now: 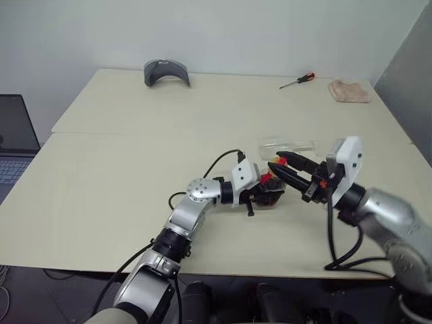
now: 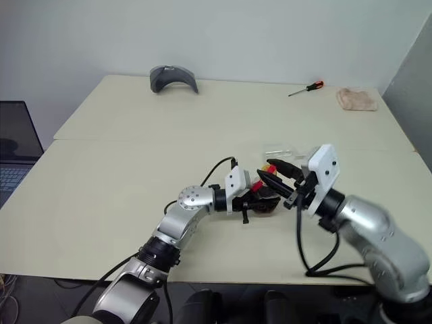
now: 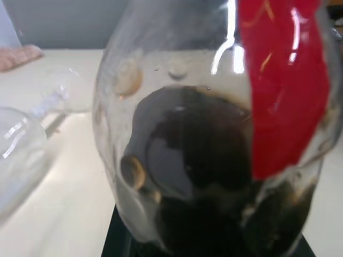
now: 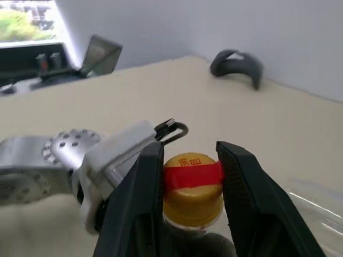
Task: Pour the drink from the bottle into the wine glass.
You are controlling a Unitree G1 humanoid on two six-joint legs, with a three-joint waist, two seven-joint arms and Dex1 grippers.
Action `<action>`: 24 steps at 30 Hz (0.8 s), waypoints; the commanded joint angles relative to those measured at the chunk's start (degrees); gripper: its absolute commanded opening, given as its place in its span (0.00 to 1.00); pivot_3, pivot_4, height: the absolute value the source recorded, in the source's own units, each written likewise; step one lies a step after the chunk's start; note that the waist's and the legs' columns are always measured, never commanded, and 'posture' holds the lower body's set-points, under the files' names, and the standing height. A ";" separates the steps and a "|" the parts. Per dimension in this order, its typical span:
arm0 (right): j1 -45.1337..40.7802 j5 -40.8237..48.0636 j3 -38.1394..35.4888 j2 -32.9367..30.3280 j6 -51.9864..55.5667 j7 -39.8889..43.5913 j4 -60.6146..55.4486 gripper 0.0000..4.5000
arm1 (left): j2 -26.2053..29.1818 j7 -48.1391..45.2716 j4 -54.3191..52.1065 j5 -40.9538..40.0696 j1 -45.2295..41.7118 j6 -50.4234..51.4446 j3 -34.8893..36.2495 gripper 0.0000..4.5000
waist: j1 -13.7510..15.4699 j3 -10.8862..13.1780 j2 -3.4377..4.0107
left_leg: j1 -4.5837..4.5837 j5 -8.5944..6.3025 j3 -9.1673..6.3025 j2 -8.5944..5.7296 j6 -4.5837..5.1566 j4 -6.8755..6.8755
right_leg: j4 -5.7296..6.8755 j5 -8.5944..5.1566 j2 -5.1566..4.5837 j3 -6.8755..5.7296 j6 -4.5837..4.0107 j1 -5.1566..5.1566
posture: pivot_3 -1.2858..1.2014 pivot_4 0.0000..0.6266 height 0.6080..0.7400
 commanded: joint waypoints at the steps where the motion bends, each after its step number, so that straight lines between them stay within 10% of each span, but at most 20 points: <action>1: -5.23 -3.41 1.65 -6.64 -2.64 13.22 14.07 0.26 | -0.19 -2.36 -8.10 -1.79 -0.23 -0.70 -1.05 0.20 | 0.03 0.01 0.01 | 0.00 -0.01 -0.01 0.01 0.01 0.01 | -0.01 0.00 0.02 -0.01 0.00 0.00 | 0.52 0.24 1.00; 9: -11.98 0.88 1.66 -10.16 1.04 21.74 19.69 0.26 | 0.31 -1.88 -10.19 -1.68 0.99 0.25 -1.63 0.20 | 0.16 0.02 0.01 | -0.02 -0.02 -0.02 0.04 0.03 0.02 | 0.01 0.00 0.02 0.01 -0.01 -0.01 | 0.52 0.24 1.00; 18: -0.17 9.95 -11.65 -7.28 7.47 6.37 1.63 0.96 | 0.01 -0.98 -9.29 -1.40 1.17 -0.13 -1.16 0.19 | 0.66 0.01 0.02 | -0.07 -0.01 0.01 -0.01 0.02 0.04 | 0.00 0.01 -0.10 0.01 0.00 0.01 | 0.52 0.24 1.00; 24: 1.90 11.05 -10.83 -0.73 7.70 -7.77 -8.87 0.97 | -0.39 -1.02 -8.29 -1.28 0.84 -0.71 -1.16 0.19 | 0.08 0.00 0.04 | -0.03 -0.01 -0.01 0.04 0.02 0.01 | 0.04 0.00 0.00 0.02 0.00 -0.01 | 0.52 0.24 1.00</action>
